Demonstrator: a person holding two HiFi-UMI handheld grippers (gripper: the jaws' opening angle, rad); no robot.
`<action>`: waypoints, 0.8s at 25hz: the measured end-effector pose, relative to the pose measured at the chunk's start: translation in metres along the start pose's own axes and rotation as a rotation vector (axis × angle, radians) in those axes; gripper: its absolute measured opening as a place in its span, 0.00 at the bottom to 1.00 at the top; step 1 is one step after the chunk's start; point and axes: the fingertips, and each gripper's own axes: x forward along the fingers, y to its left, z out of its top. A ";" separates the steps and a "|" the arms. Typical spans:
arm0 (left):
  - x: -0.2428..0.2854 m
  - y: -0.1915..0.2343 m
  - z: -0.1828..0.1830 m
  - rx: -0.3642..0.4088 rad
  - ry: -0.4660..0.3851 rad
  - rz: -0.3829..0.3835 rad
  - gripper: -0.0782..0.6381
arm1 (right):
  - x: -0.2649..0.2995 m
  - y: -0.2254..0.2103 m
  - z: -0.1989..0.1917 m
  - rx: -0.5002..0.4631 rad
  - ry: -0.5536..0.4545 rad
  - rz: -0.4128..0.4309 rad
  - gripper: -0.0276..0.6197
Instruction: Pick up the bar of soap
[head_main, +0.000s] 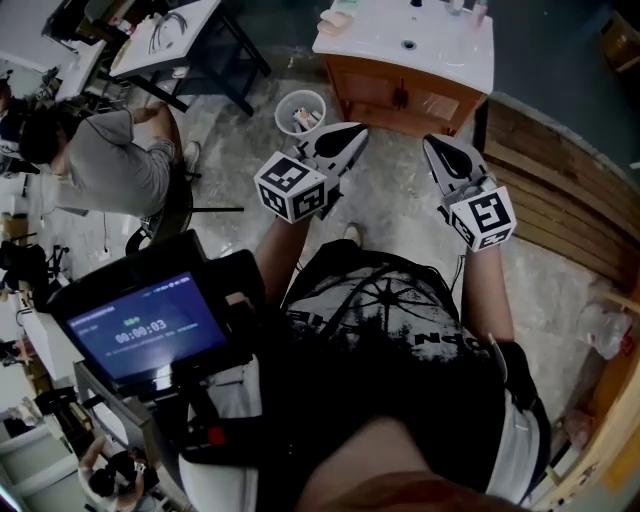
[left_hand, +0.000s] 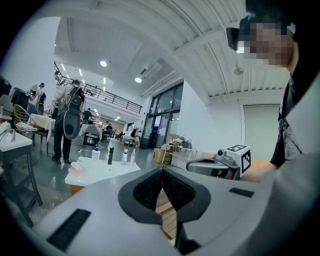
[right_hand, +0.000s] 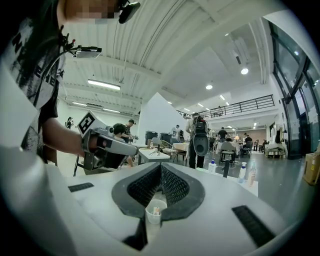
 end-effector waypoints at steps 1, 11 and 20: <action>0.002 0.008 0.002 -0.001 0.001 -0.004 0.12 | 0.007 -0.003 0.001 0.002 0.001 -0.003 0.07; 0.012 0.074 0.012 0.002 0.017 -0.066 0.13 | 0.070 -0.020 0.009 0.002 0.009 -0.055 0.07; 0.010 0.155 0.012 -0.015 0.037 -0.092 0.13 | 0.157 -0.027 0.013 0.005 0.023 -0.055 0.07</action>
